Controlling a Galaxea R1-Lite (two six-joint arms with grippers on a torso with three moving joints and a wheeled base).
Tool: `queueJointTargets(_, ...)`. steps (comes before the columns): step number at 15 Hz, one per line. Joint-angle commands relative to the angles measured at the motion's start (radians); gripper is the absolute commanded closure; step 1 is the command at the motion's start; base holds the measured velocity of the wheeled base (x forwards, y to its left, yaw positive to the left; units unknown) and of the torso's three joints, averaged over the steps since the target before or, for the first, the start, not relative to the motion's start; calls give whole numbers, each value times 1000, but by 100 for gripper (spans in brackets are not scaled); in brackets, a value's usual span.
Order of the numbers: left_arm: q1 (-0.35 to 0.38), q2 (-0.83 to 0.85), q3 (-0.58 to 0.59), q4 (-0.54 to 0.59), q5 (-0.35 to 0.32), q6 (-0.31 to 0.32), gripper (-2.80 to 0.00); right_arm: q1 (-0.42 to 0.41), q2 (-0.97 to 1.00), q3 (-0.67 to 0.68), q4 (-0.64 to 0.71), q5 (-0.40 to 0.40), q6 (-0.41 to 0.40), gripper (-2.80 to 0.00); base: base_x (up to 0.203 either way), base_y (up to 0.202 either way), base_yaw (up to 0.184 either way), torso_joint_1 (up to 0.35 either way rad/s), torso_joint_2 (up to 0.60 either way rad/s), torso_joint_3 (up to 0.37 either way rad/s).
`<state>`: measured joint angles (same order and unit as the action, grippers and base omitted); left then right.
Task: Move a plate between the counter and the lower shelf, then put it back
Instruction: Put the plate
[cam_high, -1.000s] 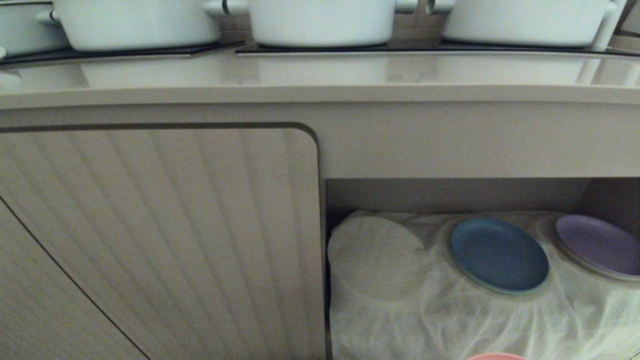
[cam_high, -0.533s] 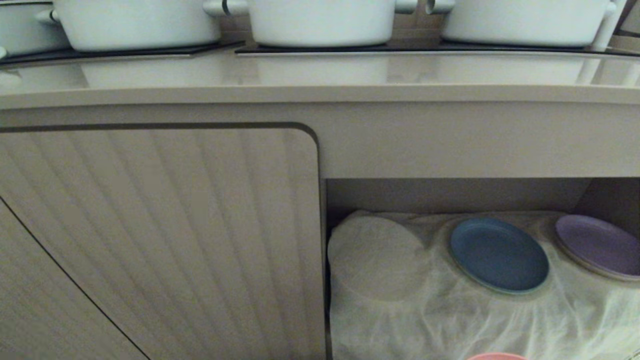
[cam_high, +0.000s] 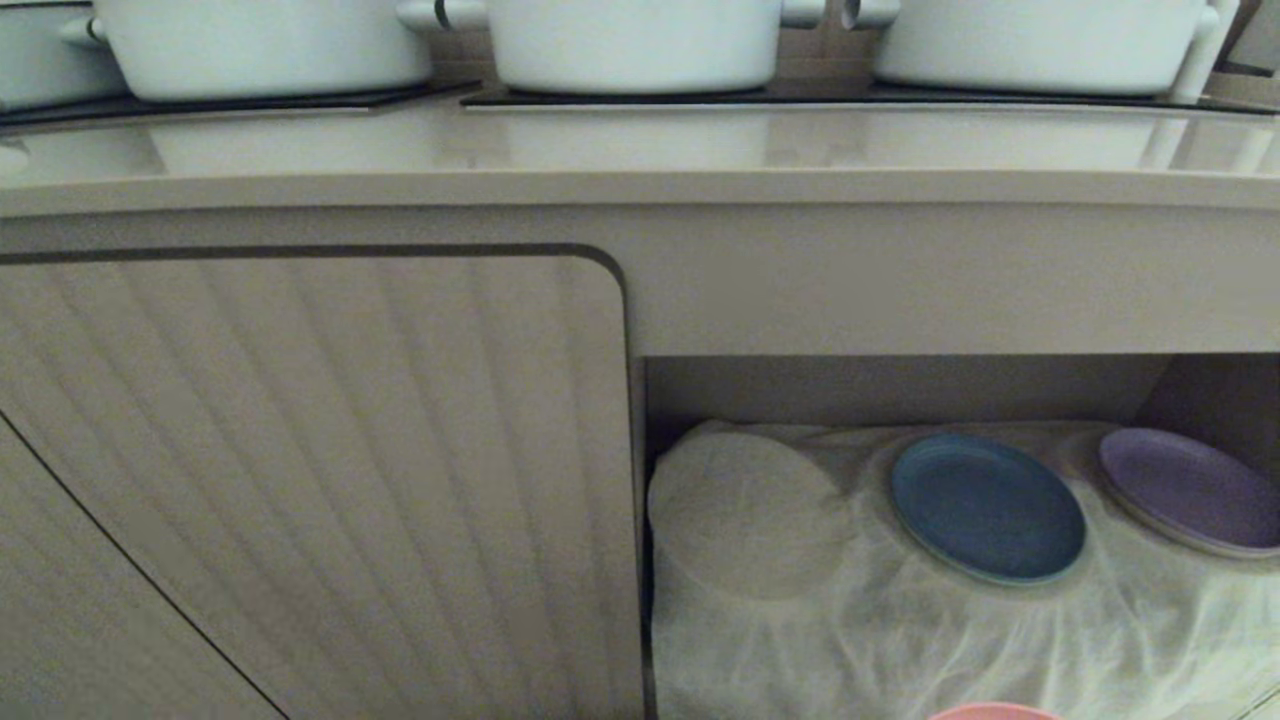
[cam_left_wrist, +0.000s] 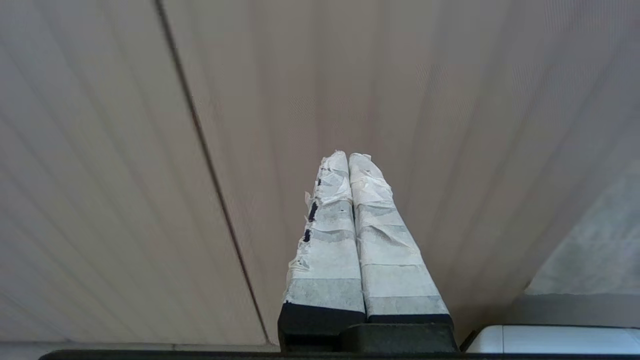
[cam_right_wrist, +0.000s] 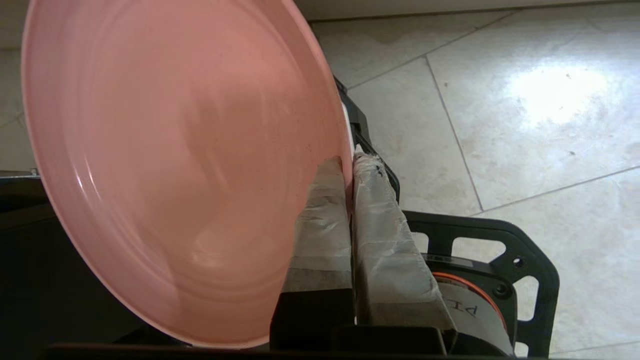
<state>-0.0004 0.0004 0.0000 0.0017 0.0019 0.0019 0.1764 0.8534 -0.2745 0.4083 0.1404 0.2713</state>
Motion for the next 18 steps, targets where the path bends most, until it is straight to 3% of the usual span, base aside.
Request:
queueJointTargets(1,0,0,0,0,3,0,0,2,3,2,3,1,2,0,-2,-129,0,2,8,1)
queueJointTargets(18,0,0,0,0,3,0,0,2,4,6,4,1,2,0,0,-194,1,3,2,3)
